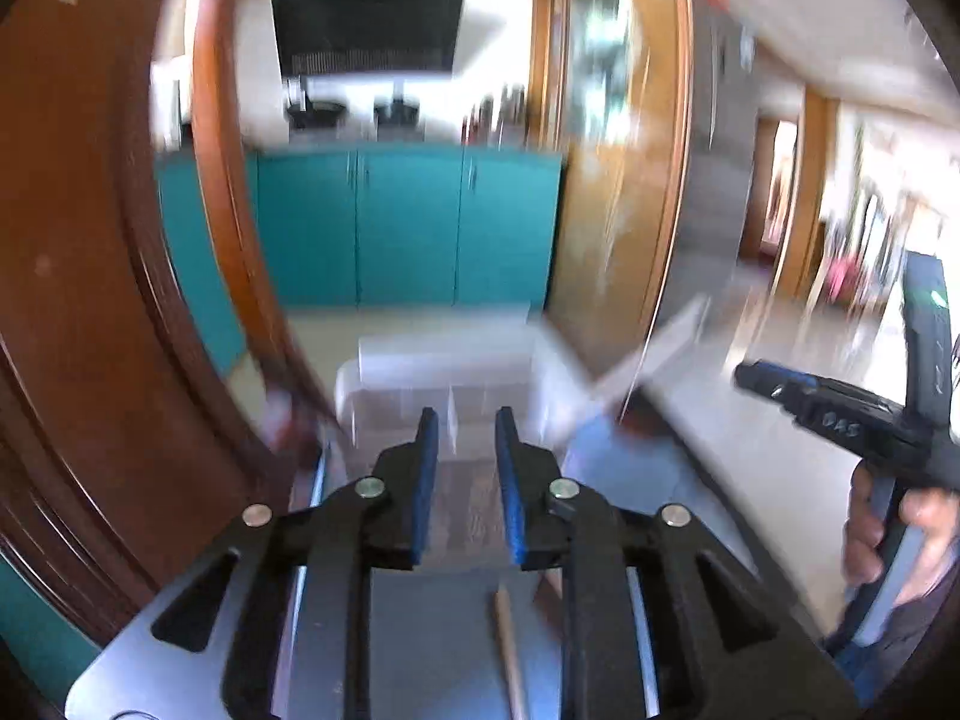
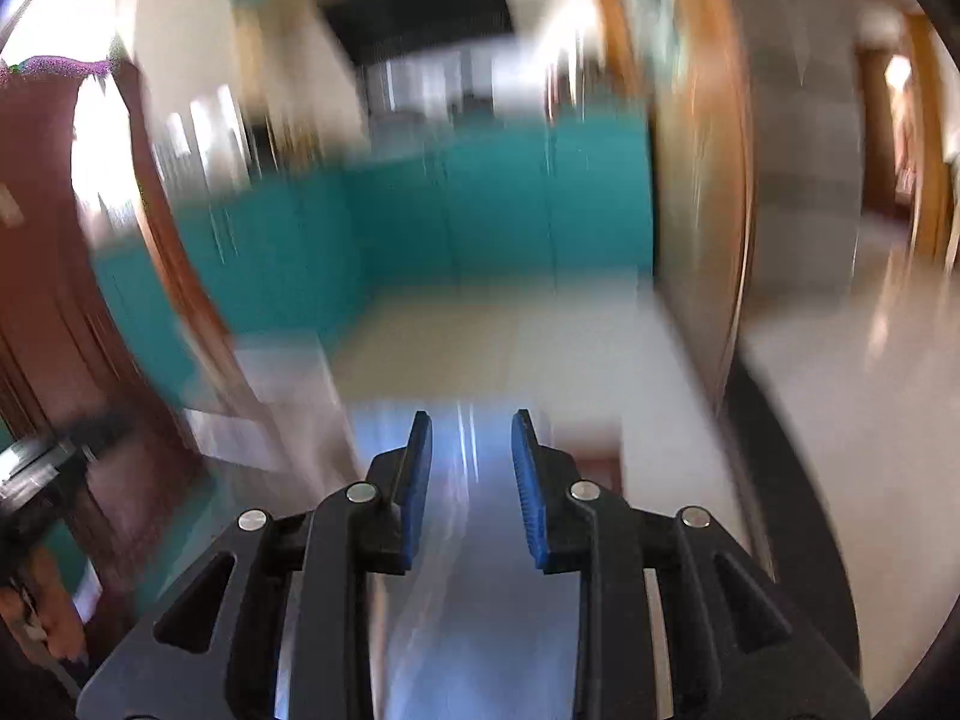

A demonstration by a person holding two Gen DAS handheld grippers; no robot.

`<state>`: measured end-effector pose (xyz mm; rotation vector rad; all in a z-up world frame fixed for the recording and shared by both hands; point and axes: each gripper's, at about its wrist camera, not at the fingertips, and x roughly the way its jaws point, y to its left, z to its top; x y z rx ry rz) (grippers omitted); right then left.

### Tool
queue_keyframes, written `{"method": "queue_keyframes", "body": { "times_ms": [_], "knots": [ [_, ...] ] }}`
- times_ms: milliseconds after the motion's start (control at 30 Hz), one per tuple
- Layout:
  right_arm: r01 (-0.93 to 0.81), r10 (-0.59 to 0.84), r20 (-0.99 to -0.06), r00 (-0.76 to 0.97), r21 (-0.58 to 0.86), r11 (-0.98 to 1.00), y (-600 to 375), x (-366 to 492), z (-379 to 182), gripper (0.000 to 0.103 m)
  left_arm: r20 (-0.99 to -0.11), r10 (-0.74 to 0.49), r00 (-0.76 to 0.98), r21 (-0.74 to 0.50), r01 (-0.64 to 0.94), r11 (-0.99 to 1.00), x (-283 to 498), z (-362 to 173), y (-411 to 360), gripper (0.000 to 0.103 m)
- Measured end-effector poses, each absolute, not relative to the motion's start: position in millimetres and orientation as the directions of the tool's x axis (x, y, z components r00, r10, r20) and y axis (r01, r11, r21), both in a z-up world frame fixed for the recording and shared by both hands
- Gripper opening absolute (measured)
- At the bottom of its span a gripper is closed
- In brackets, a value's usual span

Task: Organize utensils
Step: 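Move both open grippers back down over the chopsticks on the cloth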

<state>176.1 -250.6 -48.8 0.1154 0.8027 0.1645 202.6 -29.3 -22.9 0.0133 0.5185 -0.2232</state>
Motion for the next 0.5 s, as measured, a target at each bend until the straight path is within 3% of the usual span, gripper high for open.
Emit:
{"method": "queue_keyframes", "body": {
  "times_ms": [33, 133, 200, 367, 433, 467, 500],
  "knots": [
    [-0.122, 0.183, -0.761, 0.622, 0.137, 0.983, -239, 181, -66, 0.028, -0.577, -0.178, 0.797, -0.029, 0.198, 0.980, 212, -46, -35, 0.020],
    [-0.223, 0.188, -0.876, 0.444, 0.096, 0.970, -199, 185, -116, 0.028, -0.720, -0.164, 0.674, -0.051, 0.183, 0.982, 228, -86, -39, 0.020],
    [-0.266, 0.199, -0.899, 0.389, 0.097, 0.959, -182, 181, -133, 0.028, -0.791, -0.128, 0.599, -0.027, 0.174, 0.984, 233, -108, -43, 0.020],
    [-0.348, 0.162, -0.914, 0.373, 0.024, 0.937, -155, 172, -144, 0.032, -0.851, -0.073, 0.520, 0.014, 0.161, 0.987, 234, -134, -43, 0.022],
    [-0.344, 0.146, -0.911, 0.385, 0.004, 0.939, -153, 173, -146, 0.032, -0.856, -0.066, 0.513, 0.016, 0.155, 0.988, 234, -138, -40, 0.028],
    [-0.335, 0.150, -0.912, 0.382, 0.014, 0.942, -155, 174, -146, 0.031, -0.857, -0.062, 0.512, 0.019, 0.151, 0.988, 232, -140, -38, 0.028],
    [-0.324, 0.152, -0.912, 0.381, 0.023, 0.946, -156, 175, -145, 0.024, -0.857, -0.061, 0.511, 0.018, 0.150, 0.989, 232, -141, -37, 0.028]
  ]
}}
